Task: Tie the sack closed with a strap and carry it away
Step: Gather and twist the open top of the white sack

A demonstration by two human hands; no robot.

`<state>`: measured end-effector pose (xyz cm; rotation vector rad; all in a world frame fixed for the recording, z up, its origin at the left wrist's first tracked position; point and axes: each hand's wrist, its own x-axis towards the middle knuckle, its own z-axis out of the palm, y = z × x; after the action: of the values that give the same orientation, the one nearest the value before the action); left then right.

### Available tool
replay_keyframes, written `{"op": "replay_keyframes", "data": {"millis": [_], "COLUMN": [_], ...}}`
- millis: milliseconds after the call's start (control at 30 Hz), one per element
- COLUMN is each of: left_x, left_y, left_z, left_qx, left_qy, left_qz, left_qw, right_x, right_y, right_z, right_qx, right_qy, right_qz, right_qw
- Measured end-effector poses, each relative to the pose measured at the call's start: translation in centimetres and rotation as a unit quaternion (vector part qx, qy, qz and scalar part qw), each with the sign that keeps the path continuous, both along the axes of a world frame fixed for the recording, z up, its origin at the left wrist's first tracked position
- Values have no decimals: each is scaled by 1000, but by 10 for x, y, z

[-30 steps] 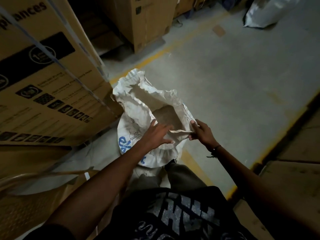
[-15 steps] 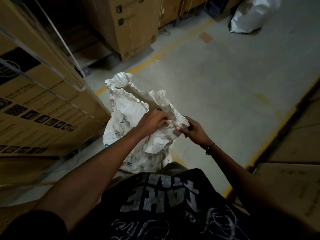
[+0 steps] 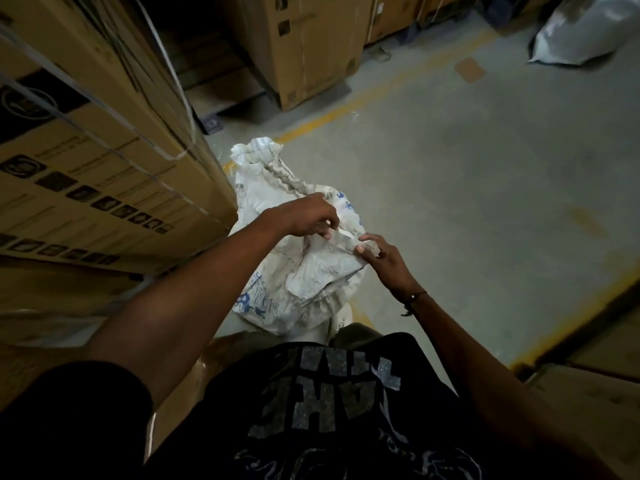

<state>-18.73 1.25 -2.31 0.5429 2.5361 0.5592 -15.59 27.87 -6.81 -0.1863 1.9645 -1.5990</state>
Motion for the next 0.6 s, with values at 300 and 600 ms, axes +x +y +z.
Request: {"op": "replay_keyframes", "data": {"millis": [300, 600], "left_x": [17, 9], "left_y": [1, -10], "left_z": [4, 13], "left_qx": [69, 159], "left_qy": [1, -53], "left_qz": [136, 183], "left_qw": [988, 969], "right_x": [3, 19], "right_y": [-42, -82], "right_z": [5, -7], "right_qx": [-97, 25], "right_qy": [-84, 54], "right_qz": [-85, -58], "right_qw": [988, 997]}}
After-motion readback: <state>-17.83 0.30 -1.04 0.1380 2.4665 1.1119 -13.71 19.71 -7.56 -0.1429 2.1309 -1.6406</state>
